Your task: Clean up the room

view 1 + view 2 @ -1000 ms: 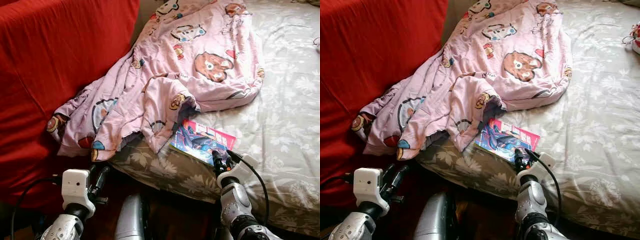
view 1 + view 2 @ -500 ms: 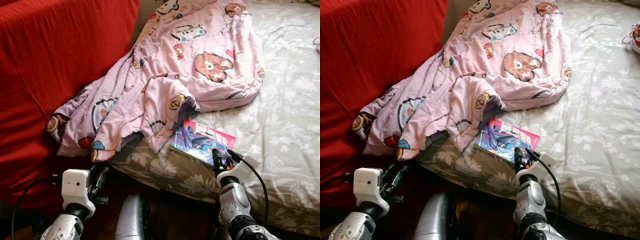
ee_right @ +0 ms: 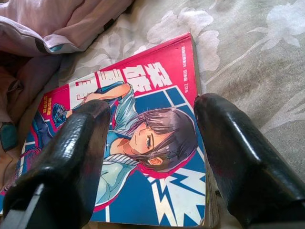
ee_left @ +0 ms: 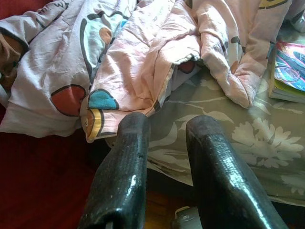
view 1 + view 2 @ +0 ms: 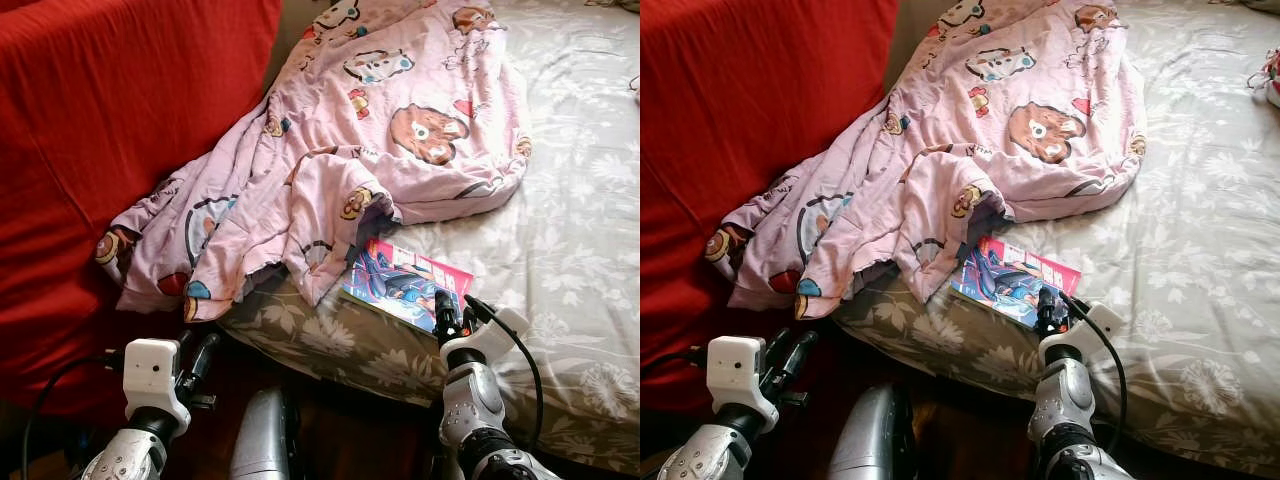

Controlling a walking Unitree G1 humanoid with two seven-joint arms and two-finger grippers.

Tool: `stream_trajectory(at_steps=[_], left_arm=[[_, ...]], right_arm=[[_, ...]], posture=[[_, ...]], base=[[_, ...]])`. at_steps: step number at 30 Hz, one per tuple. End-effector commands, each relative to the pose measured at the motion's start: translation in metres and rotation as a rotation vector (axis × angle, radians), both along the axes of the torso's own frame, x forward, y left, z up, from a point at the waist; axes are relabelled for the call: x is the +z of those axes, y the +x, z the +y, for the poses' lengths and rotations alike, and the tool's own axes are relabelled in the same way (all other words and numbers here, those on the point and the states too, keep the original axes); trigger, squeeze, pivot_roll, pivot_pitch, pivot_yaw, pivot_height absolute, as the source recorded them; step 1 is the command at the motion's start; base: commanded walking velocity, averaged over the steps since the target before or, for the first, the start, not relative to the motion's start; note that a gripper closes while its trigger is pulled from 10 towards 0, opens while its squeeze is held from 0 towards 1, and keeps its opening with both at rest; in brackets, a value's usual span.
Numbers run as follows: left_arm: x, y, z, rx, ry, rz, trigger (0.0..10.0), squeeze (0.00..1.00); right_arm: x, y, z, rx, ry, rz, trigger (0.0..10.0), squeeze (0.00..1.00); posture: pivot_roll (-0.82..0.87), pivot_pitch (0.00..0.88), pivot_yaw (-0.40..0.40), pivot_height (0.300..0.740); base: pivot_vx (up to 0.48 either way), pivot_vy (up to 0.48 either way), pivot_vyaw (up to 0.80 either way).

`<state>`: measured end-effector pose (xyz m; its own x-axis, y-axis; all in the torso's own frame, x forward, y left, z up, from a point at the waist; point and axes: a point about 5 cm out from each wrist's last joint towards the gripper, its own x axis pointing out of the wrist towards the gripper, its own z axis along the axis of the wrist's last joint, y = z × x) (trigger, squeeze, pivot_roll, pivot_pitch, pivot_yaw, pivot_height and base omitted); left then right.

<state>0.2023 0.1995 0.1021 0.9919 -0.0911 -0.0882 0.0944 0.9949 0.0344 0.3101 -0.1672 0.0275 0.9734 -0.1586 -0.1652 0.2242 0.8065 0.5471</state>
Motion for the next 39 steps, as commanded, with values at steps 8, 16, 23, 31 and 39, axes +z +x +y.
stream_trajectory(at_steps=[8,16,23,31,39], left_arm=[[-0.002,-0.004,0.004,0.002,0.017,0.018,10.0,0.0],[-0.002,-0.005,0.004,0.001,0.018,0.02,10.0,0.0],[-0.002,-0.007,0.005,0.001,0.022,0.024,10.0,0.0],[0.001,-0.009,0.005,-0.004,0.026,0.023,10.0,0.0],[0.002,-0.015,0.006,-0.01,0.041,0.033,10.0,0.0]], right_arm=[[-0.016,-0.01,0.008,0.033,0.007,0.102,10.0,0.0],[-0.021,-0.012,0.009,0.051,0.008,0.133,10.0,0.0],[-0.025,-0.015,0.007,0.053,0.019,0.175,10.0,0.0],[-0.034,-0.02,0.009,0.051,0.119,0.229,10.0,0.0],[-0.048,-0.031,0.022,0.116,0.239,0.306,10.0,0.0]], posture=[[0.23,0.174,0.121,0.577],[0.23,0.178,0.122,0.577],[0.24,0.185,0.125,0.577],[0.24,0.194,0.131,0.577],[0.26,0.207,0.136,0.577]], base=[[0.0,0.0,0.0],[0.0,0.0,0.0],[0.0,0.0,0.0],[0.0,0.0,0.0],[0.0,0.0,0.0]])
